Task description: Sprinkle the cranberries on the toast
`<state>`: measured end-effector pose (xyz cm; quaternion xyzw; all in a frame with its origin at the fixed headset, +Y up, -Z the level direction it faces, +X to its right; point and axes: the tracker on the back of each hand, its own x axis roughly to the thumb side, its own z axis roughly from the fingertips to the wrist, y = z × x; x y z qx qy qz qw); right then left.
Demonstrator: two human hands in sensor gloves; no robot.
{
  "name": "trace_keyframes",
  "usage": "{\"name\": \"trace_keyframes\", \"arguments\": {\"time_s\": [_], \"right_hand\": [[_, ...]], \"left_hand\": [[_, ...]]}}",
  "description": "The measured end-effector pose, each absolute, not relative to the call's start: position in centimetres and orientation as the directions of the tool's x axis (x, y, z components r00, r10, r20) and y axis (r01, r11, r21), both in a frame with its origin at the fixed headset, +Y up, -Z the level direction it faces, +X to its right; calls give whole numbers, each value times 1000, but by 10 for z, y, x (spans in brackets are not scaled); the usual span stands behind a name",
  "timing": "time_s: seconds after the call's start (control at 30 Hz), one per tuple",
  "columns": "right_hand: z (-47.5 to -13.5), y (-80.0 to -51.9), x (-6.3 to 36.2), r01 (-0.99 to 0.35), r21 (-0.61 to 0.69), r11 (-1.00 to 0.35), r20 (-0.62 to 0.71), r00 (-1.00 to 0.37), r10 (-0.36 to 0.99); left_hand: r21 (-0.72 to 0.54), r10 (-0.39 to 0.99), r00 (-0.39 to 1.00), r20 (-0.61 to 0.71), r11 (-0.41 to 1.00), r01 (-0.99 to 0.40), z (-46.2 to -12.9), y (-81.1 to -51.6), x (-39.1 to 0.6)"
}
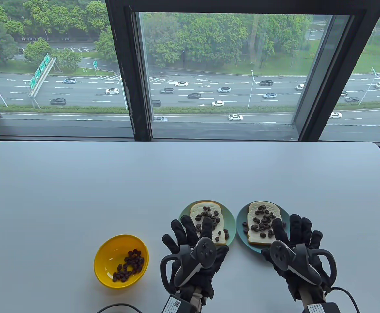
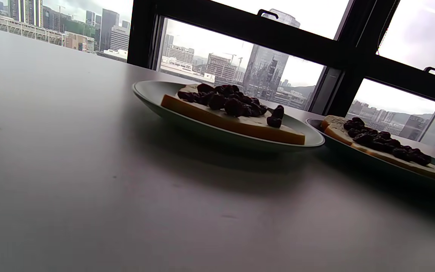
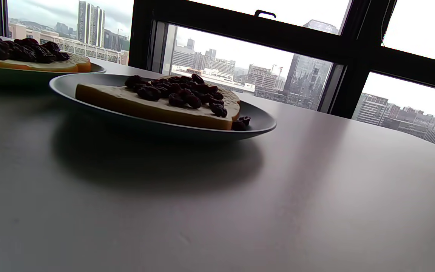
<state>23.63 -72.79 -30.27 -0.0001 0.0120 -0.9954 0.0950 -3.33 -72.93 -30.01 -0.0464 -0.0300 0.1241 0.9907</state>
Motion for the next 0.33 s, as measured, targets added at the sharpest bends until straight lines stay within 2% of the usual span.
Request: {"name": "trace_keyframes", "arguments": {"time_s": [0.33], "right_hand": [[-302, -728, 235, 239, -4, -971, -5, -971, -239]], "left_hand": [[-111, 274, 962, 18, 956, -270, -300, -730, -36]]}}
